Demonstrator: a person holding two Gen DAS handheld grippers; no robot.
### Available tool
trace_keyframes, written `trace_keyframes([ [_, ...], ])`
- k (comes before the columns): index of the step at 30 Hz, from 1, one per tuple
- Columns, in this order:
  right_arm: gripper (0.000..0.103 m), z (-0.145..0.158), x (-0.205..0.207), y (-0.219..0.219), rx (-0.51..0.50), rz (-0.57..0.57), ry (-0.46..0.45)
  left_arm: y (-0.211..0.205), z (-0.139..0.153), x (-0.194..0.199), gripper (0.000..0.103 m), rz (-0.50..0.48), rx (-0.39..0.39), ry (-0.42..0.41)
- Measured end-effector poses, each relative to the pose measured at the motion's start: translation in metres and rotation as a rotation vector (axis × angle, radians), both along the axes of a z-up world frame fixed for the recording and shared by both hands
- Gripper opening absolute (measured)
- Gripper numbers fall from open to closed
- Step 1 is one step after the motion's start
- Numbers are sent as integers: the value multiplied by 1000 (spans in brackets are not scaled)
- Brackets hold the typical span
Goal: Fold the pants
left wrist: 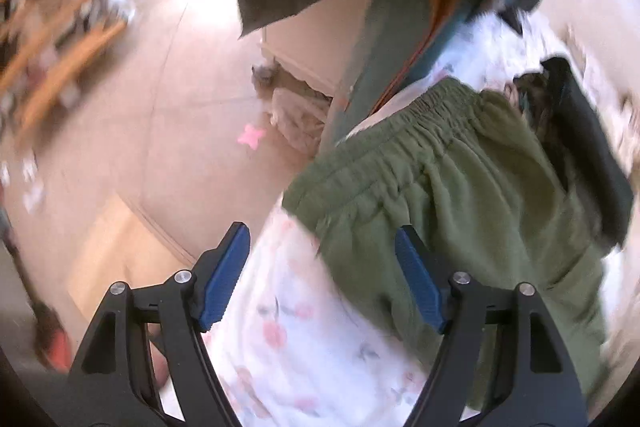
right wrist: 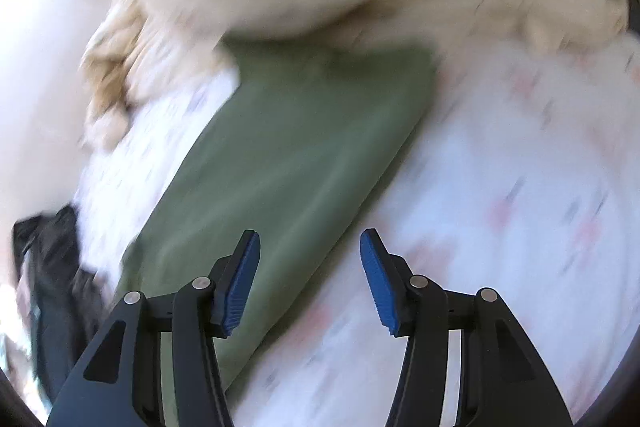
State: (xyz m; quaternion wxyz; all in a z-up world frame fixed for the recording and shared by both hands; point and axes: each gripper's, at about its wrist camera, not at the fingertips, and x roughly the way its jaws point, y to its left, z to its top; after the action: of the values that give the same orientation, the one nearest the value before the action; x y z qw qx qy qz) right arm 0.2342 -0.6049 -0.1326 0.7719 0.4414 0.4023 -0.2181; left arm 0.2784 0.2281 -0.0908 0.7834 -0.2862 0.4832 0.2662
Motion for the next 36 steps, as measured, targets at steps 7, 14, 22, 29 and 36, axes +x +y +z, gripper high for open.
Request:
trace_keyframes([
  [7,56,-20,-13,41,145,82,-6,6,-11,-28,83,89,-138,-105],
  [14,60,-42,-25,47,216,67,-37,-6,-44,10,83,10,-214,-143],
  [22,72,-50,-26,23,223,-10,-95,1,-64,13,44,112,-280,-126],
  [29,70,-59,0,-10,185,-43,-141,-6,-53,24,6,35,-218,-124],
  [36,3,-54,4,-27,122,-56,-101,-10,-31,17,1,22,-149,-165],
])
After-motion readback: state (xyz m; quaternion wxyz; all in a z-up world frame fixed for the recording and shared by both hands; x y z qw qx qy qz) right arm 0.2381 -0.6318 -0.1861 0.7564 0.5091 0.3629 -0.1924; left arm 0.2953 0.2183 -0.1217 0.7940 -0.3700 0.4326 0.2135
